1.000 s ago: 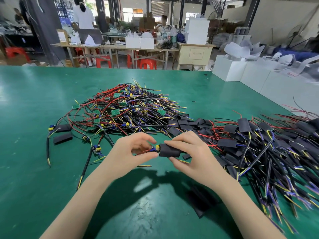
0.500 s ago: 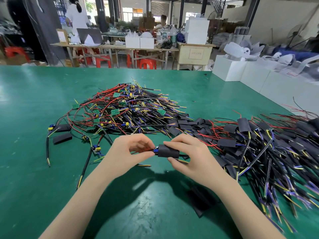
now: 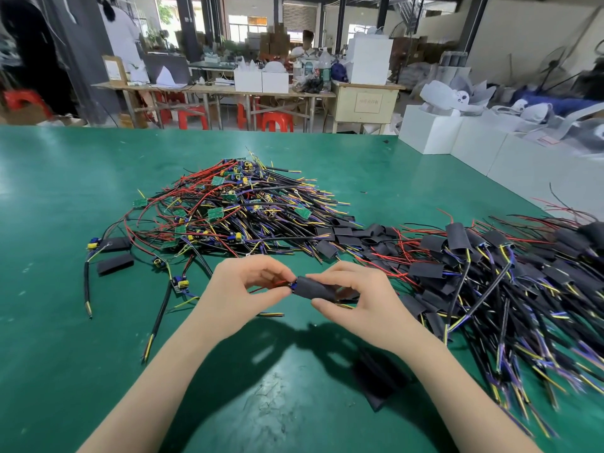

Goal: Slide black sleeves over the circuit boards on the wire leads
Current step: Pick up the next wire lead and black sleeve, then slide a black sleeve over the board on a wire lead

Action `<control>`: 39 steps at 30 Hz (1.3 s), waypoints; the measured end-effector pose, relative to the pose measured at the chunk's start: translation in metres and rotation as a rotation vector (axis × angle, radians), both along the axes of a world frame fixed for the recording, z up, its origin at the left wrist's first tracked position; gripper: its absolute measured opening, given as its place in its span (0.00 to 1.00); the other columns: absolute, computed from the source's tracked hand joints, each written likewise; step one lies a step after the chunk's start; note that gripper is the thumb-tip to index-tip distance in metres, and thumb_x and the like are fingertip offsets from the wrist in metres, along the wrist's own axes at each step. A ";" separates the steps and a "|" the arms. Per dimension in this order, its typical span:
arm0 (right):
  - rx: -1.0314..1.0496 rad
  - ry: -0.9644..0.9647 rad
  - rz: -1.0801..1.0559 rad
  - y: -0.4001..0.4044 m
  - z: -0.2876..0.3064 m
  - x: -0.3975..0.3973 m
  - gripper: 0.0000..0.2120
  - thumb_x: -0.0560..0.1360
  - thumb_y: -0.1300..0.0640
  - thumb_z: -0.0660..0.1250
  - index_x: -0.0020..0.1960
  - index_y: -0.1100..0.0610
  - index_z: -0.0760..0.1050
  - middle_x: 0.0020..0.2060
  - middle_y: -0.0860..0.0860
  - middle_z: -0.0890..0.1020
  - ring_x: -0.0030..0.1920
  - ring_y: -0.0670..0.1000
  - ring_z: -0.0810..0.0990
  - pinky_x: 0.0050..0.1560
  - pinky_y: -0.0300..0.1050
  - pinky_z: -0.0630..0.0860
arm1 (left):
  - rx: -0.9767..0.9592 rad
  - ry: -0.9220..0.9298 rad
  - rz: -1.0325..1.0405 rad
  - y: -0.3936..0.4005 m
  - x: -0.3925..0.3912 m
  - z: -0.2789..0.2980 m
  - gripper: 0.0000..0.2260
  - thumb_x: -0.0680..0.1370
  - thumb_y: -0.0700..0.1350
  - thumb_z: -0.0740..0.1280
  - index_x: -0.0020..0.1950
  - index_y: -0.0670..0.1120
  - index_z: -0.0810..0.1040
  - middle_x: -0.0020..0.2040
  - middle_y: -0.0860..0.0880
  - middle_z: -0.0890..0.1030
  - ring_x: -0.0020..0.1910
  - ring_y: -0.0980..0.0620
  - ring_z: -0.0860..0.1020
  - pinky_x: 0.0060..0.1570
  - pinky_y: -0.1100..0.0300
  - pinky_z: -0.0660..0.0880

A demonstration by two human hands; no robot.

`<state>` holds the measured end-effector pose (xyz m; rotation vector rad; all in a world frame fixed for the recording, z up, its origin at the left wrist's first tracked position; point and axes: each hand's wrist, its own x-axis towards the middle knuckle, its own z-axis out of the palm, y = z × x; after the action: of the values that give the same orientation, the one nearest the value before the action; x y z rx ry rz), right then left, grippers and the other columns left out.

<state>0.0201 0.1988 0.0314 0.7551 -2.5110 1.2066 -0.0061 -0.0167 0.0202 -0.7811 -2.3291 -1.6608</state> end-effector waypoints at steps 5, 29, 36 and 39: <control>0.054 0.076 -0.008 -0.003 -0.001 0.001 0.14 0.69 0.62 0.74 0.54 0.56 0.83 0.42 0.48 0.80 0.39 0.41 0.75 0.41 0.29 0.67 | -0.009 -0.093 -0.009 0.000 0.000 -0.003 0.15 0.71 0.31 0.73 0.41 0.53 0.84 0.39 0.50 0.86 0.38 0.55 0.83 0.43 0.67 0.78; 0.339 0.204 -1.205 0.104 0.016 -0.014 0.27 0.74 0.51 0.69 0.68 0.63 0.70 0.63 0.64 0.73 0.62 0.65 0.66 0.55 0.62 0.66 | -0.004 -0.011 0.556 -0.024 -0.021 -0.011 0.09 0.75 0.32 0.68 0.48 0.45 0.82 0.47 0.50 0.84 0.47 0.49 0.81 0.52 0.56 0.76; 0.335 0.364 -0.457 0.049 0.010 -0.015 0.10 0.72 0.64 0.71 0.53 0.59 0.82 0.47 0.55 0.81 0.50 0.58 0.78 0.54 0.49 0.74 | -0.440 -0.056 0.984 -0.055 -0.032 -0.020 0.16 0.73 0.35 0.68 0.60 0.44 0.79 0.58 0.38 0.78 0.58 0.37 0.72 0.58 0.46 0.69; 0.553 0.165 -0.331 0.038 -0.010 -0.017 0.14 0.75 0.63 0.65 0.59 0.56 0.80 0.55 0.52 0.79 0.58 0.55 0.75 0.59 0.49 0.72 | -0.606 -0.252 1.009 -0.067 -0.033 -0.023 0.20 0.74 0.40 0.70 0.66 0.42 0.73 0.61 0.35 0.73 0.61 0.35 0.70 0.59 0.44 0.70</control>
<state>0.0033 0.2366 0.0218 0.4870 -2.7026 0.3263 -0.0395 -0.0840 -0.0026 0.5570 -2.6677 -0.6426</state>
